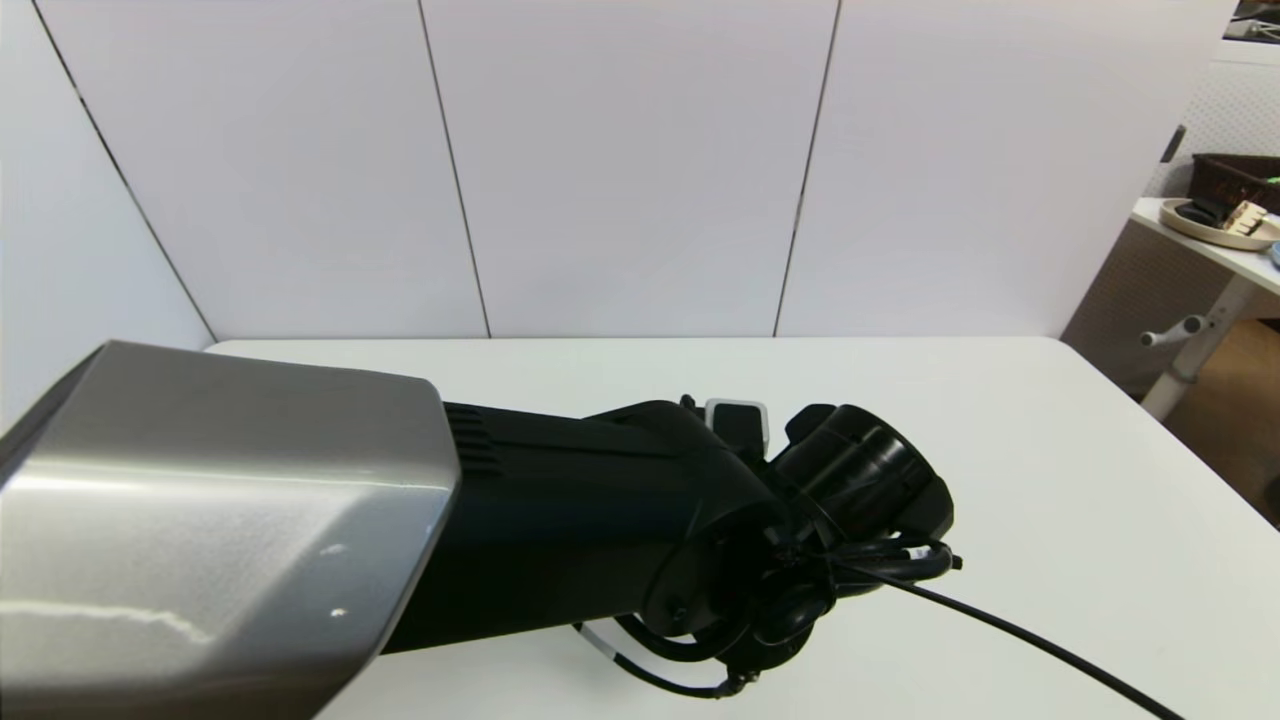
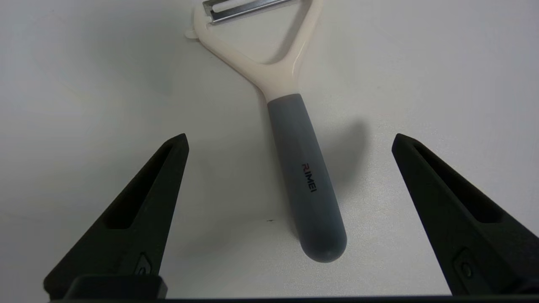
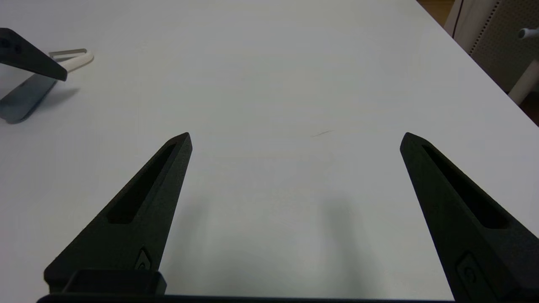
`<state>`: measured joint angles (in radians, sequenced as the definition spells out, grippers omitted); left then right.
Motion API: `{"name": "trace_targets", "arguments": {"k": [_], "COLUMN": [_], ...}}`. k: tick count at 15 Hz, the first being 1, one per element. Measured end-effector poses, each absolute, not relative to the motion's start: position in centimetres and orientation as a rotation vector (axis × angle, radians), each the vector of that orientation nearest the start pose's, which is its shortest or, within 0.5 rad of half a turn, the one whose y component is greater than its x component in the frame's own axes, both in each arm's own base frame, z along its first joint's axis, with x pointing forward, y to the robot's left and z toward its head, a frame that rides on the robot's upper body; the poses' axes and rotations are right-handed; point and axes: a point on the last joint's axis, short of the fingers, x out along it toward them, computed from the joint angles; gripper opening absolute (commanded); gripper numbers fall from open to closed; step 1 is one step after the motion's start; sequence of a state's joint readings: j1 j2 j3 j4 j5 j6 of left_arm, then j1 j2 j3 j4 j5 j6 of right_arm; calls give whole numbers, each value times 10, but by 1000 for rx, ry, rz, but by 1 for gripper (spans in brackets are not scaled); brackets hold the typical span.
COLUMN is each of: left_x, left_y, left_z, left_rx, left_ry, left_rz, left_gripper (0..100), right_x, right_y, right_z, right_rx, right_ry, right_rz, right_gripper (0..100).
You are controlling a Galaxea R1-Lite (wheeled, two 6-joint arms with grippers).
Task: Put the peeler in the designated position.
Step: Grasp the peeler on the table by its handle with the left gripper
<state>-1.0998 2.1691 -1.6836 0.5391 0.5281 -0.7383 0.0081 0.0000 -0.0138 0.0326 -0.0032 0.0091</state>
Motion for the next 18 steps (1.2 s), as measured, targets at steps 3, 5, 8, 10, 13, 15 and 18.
{"name": "trace_targets", "arguments": {"k": [3, 5, 8, 10, 13, 15, 18], "left_x": [197, 196, 196, 196, 195, 195, 195], "left_y": [-363, -365, -369, -371, -373, -374, -374], "left_z": [143, 140, 142, 141, 138, 137, 135], "left_rx": [74, 79, 68, 69, 74, 74, 73], "left_ry": [834, 837, 831, 830, 834, 836, 827], "left_rz": [-218, -218, -227, -232, -233, -230, -214], "left_gripper": [100, 100, 100, 100, 100, 100, 100], "right_x": [-24, -24, -24, -24, -24, -24, -24], "right_y": [0, 0, 0, 0, 0, 0, 0], "right_z": [76, 76, 76, 76, 76, 76, 76], "right_rx": [9, 9, 9, 9, 9, 9, 9], "right_ry": [19, 20, 19, 19, 19, 19, 19], "right_rz": [5, 5, 5, 5, 5, 5, 5], "right_gripper": [100, 100, 100, 100, 100, 100, 100]}}
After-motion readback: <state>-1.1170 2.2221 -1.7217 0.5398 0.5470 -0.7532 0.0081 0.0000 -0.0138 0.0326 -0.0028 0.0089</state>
